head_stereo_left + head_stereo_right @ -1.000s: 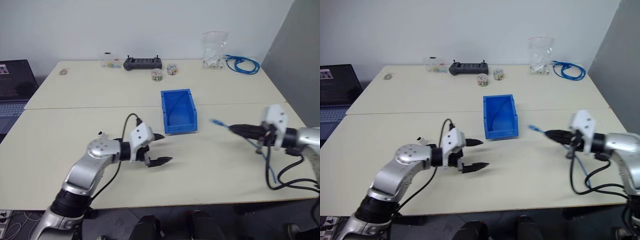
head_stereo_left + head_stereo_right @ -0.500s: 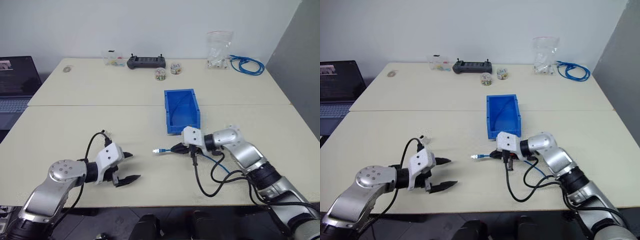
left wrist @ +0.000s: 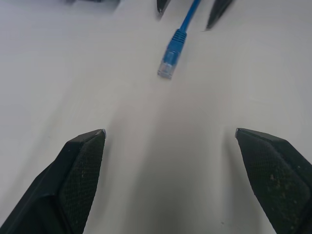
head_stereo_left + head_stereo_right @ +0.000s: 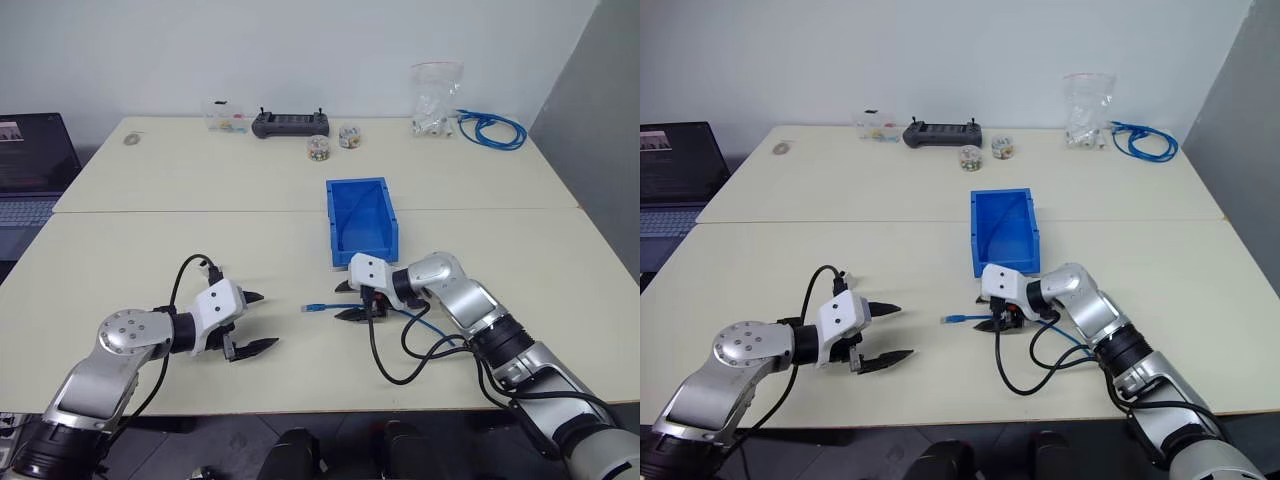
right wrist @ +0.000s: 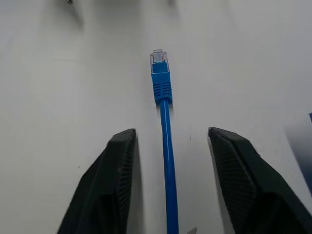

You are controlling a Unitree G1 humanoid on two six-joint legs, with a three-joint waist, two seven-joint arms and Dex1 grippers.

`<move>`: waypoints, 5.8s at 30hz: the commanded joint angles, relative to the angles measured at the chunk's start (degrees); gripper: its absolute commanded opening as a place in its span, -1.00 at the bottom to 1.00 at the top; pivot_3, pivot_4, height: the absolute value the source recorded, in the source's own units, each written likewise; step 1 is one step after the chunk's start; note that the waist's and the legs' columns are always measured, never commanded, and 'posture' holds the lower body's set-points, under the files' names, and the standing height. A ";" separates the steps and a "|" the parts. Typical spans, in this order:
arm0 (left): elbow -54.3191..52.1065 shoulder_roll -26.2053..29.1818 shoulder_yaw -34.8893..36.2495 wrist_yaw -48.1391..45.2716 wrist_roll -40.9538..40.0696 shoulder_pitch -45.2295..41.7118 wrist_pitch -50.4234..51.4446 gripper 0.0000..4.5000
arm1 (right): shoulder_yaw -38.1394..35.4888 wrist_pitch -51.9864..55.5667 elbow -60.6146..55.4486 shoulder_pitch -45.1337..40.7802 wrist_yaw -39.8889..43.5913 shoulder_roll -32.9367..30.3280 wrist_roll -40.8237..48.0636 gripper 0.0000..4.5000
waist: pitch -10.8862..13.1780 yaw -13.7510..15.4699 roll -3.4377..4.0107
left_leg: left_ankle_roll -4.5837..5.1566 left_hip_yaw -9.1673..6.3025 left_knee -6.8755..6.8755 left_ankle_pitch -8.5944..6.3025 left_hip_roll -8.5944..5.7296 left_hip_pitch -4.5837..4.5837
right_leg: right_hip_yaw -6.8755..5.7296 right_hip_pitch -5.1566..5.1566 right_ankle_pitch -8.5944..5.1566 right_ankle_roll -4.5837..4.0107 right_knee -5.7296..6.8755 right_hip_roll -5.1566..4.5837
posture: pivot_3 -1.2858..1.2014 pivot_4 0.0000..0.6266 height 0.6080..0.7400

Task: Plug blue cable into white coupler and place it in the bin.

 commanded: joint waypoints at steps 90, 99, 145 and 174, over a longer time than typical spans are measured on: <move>1.38 -12.52 -1.67 -8.80 -35.16 -32.05 48.21 -0.90 | -30.35 37.19 -39.81 22.51 -29.02 1.79 61.32 -0.13 | -0.11 -0.27 -0.06 | 0.00 -0.23 0.14 0.01 -0.02 -0.20 | -0.08 -0.01 -0.02 0.04 0.03 0.05 | 0.03 -0.52 1.00; 0.92 -12.10 -2.08 -8.34 -35.75 -31.73 47.76 -0.90 | -29.94 37.88 -40.21 22.34 -28.75 0.87 62.82 -0.94 | -0.11 -0.29 -0.06 | 0.00 -0.22 0.13 0.01 -0.02 -0.19 | -0.08 -0.01 -0.02 0.04 0.03 0.05 | 0.03 -0.52 1.00; -2.65 -39.23 11.10 65.63 3.30 -11.10 31.86 1.00 | -26.80 29.69 -32.45 21.29 -22.56 -2.86 47.77 -0.94 | -0.11 0.96 -0.10 | 0.01 -0.15 0.05 0.00 -0.07 -0.15 | -0.05 0.02 -0.01 0.05 -0.02 -0.02 | 0.03 -0.52 1.00; 2.49 -56.94 18.34 94.98 15.24 -21.32 30.05 1.00 | -28.75 29.88 -30.15 18.86 -19.45 -7.58 46.45 -0.94 | -0.10 1.45 -0.23 | -0.13 -0.05 0.08 0.07 -0.10 -0.18 | -0.10 0.05 -0.01 0.07 -0.04 0.00 | 0.03 -0.52 1.00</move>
